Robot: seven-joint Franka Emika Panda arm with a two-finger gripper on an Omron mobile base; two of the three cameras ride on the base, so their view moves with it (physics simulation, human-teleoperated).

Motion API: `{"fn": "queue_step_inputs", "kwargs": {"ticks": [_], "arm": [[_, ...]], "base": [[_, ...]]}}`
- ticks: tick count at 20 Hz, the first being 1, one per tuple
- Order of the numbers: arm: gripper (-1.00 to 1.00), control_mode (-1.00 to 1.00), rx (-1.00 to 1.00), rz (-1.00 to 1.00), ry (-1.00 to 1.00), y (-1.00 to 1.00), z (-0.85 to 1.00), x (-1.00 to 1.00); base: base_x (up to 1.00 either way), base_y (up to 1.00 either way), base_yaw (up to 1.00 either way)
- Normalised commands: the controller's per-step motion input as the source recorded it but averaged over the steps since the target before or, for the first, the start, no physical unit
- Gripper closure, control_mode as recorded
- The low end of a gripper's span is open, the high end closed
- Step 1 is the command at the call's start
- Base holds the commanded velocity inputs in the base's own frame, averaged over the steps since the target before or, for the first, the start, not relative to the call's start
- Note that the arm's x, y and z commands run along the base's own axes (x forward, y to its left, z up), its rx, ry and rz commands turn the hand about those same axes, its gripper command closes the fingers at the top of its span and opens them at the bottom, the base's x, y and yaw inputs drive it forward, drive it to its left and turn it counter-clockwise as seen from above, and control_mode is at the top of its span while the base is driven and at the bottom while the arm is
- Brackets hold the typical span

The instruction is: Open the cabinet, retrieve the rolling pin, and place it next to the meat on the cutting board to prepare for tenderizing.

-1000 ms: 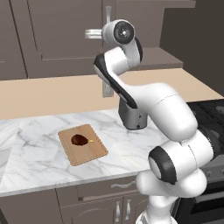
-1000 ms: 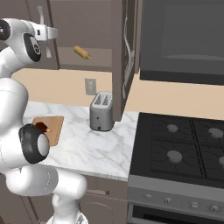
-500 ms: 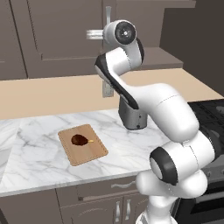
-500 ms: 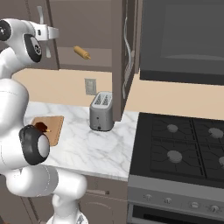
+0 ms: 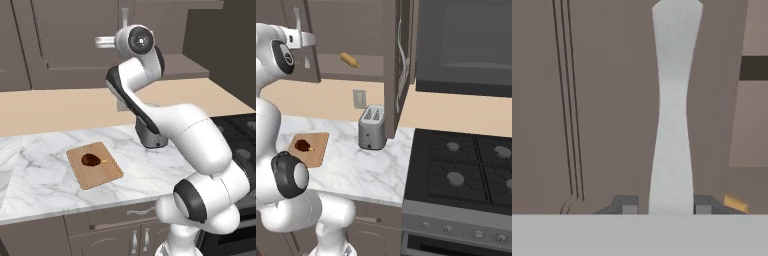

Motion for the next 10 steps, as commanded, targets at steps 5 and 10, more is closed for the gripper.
{"fn": "queue_step_inputs", "kwargs": {"ticks": [5, 10], "arm": [[1.0, -1.0, 0.0, 0.0, 0.05, 0.57, -0.12, -0.42], [1.0, -1.0, 0.01, 0.04, 0.03, 0.59, -0.22, -0.48]], "base": [[0.0, 0.0, 0.0], [0.0, 0.0, 0.0]]}}
